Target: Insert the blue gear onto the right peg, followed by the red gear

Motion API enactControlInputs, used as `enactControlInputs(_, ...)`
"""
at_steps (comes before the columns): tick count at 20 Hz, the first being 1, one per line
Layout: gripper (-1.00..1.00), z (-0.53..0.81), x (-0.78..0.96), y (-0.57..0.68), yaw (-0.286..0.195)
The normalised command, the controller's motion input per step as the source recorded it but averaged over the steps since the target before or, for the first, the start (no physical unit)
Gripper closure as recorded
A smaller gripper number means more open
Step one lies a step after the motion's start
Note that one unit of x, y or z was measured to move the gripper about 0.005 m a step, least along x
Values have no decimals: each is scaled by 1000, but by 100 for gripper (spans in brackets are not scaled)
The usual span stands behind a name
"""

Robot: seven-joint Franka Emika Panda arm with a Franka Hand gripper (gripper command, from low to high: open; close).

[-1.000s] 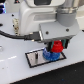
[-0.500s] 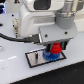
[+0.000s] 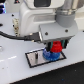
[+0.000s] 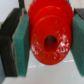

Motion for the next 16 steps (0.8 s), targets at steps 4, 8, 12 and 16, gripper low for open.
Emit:
enactControlInputs(4, 100, 105, 16, -4, 0)
enactControlInputs(8, 100, 49, 58, -52, 0)
enactControlInputs(12, 100, 0, 25, -73, 0)
enactControlInputs(16, 100, 1, 57, -49, 0)
